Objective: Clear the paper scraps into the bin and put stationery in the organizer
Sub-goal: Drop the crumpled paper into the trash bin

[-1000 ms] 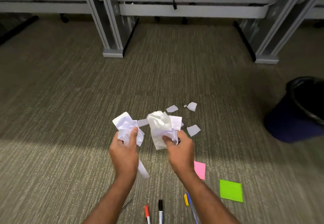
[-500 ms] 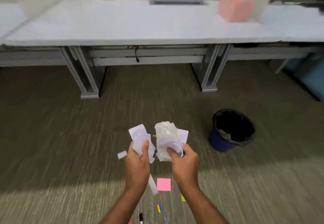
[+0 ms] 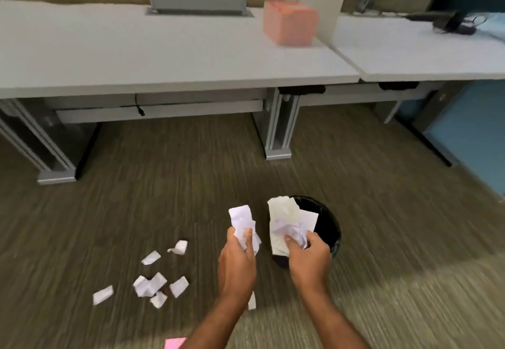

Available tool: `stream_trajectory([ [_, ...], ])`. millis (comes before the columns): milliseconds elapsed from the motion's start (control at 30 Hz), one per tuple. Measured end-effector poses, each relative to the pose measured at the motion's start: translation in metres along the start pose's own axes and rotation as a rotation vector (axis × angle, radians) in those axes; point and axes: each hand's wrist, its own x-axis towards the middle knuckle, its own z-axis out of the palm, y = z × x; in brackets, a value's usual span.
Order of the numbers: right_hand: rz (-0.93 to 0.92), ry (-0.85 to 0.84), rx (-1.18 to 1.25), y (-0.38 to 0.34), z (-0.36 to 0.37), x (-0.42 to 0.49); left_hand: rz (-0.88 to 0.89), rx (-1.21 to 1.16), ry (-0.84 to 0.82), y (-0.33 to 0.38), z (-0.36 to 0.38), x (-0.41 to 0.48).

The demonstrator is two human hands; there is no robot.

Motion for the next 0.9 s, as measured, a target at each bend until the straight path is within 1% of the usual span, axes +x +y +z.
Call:
stream_trajectory([
  [100,-0.004,0.015,-0.101,0.043,-0.012,0.075,-0.023,0.056,-0.048,0.002,0.09,0.031],
  [200,-0.018,-0.004,-0.19,0.083,-0.014,0.134,-0.041,0.094,-0.083,-0.002,0.162,0.059],
  [267,-0.02,-0.006,-0.234,0.106,-0.013,0.167,-0.063,0.098,-0.087,-0.008,0.2,0.077],
  [400,-0.032,0.04,-0.278,0.148,-0.007,0.223,-0.049,0.067,-0.05,-0.018,0.261,0.108],
  [567,-0.051,0.031,-0.343,0.19,0.016,0.267,-0.04,0.028,-0.044,-0.043,0.314,0.143],
  [667,-0.054,-0.014,-0.37,0.209,0.03,0.279,-0.052,0.013,-0.074,-0.065,0.332,0.156],
  [800,-0.025,-0.082,-0.498,0.236,0.043,0.289,-0.026,0.14,-0.163,-0.103,0.345,0.157],
  [833,-0.018,-0.096,-0.529,0.24,0.045,0.289,-0.017,0.201,-0.204,-0.111,0.346,0.156],
  [900,-0.002,-0.125,-0.582,0.247,0.047,0.289,0.024,0.398,-0.277,-0.125,0.348,0.154],
])
